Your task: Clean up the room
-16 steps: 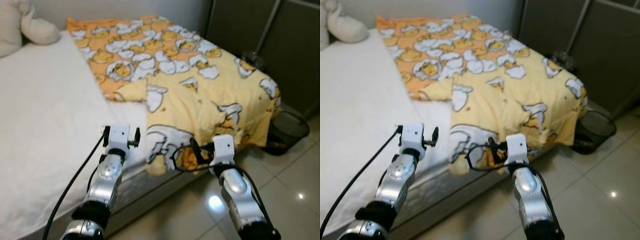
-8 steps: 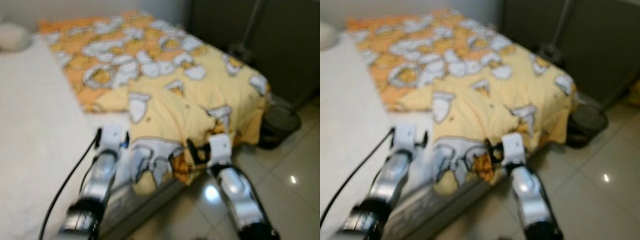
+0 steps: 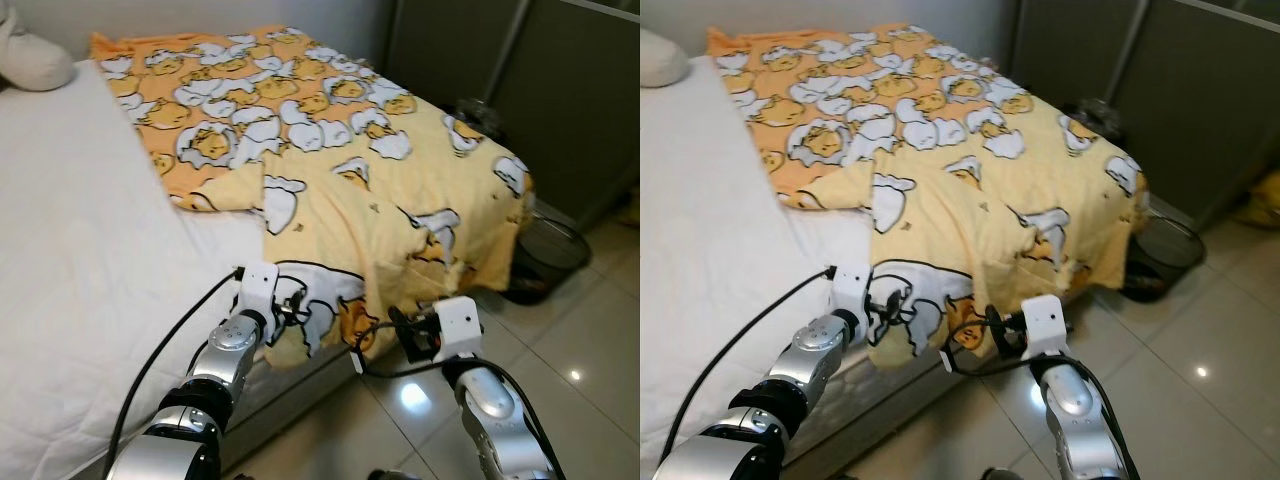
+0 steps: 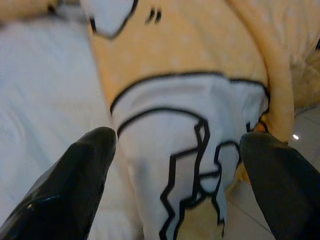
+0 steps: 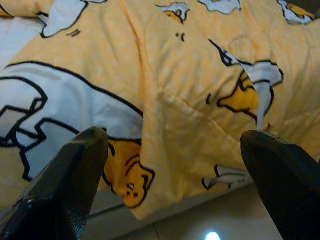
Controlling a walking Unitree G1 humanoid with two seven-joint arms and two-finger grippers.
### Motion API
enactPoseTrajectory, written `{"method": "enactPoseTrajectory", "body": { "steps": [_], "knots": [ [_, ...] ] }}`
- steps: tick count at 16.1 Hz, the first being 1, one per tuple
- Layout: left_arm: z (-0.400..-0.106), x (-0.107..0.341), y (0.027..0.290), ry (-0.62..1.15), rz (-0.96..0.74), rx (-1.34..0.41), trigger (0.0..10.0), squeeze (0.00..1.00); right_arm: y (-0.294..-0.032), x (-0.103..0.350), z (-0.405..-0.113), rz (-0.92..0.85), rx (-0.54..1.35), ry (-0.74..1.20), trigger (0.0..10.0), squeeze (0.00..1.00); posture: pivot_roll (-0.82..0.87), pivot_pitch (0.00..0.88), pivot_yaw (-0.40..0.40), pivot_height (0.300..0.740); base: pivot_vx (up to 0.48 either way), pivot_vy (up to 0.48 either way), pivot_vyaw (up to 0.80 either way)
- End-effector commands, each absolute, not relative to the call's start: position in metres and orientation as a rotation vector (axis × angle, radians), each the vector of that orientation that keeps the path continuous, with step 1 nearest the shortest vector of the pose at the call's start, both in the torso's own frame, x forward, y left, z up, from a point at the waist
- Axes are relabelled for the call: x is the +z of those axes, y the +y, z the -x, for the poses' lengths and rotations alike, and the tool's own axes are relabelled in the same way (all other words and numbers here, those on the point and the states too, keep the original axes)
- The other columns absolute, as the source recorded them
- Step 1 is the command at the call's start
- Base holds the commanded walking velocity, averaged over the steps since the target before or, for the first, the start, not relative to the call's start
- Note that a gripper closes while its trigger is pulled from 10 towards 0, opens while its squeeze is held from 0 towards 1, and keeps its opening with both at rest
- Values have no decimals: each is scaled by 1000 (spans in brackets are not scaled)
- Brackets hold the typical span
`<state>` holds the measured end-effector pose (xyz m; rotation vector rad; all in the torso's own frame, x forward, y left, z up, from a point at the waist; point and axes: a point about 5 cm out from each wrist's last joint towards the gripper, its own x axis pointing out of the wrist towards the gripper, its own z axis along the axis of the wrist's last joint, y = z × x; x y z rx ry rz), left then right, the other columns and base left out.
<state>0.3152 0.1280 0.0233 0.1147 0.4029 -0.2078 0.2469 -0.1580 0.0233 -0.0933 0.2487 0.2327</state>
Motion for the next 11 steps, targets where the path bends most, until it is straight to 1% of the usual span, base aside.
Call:
{"method": "enactPoseTrajectory", "body": {
  "steps": [1, 2, 3, 4, 5, 6, 7, 8, 9, 10, 11],
  "knots": [
    [-324, 43, 140, 247, -198, -125, 10000, 0, -157, 27, -249, 82, 247, 244, 10000, 0, -48, 21, 10, 740, 0, 0, 0],
    [-323, 56, 157, 141, -238, -52, 10000, 0, -153, 27, -252, 70, 260, 248, 10000, 0, -36, 23, 15, 740, 0, 0, 0],
    [-322, 59, 164, 114, -248, -28, 10000, 0, -151, 27, -252, 66, 267, 250, 10000, 0, -36, 23, 15, 740, 0, 0, 0],
    [-312, 67, 183, 64, -275, 44, 10000, 0, -149, 24, -253, 57, 281, 267, 10000, 0, 10, 23, 14, 740, 0, 0, 0],
    [-305, 72, 195, 34, -293, 69, 10000, 0, -147, 21, -254, 56, 287, 281, 10000, 0, 50, 37, 10, 740, 0, 0, 0],
    [-289, 85, 217, -18, -343, 104, 10000, 0, -141, 16, -261, 36, 295, 308, 10000, 0, 93, 53, 7, 740, 0, 0, 0],
    [-272, 96, 228, -47, -363, 74, 10000, 0, -134, 14, -268, 18, 302, 326, 10000, 0, 154, 77, 2, 740, 0, 0, 0],
    [-247, 102, 193, -21, -332, -343, 10000, 0, -124, 12, -281, -8, 307, 356, 10000, 0, 232, 119, -14, 740, 0, 0, 0],
    [-241, 105, 189, -17, -344, -383, 10000, 0, -122, 11, -283, -20, 307, 364, 10000, 0, 245, 124, -18, 740, 0, 0, 0],
    [-226, 123, 178, -11, -302, -481, 10000, 0, -108, 12, -292, -16, 342, 390, 10000, 0, 321, 177, -30, 740, 0, 0, 0],
    [-219, 129, 170, -8, -288, -527, 10000, 0, -103, 13, -295, -9, 362, 398, 10000, 0, 340, 189, -35, 740, 0, 0, 0]
  ]
}}
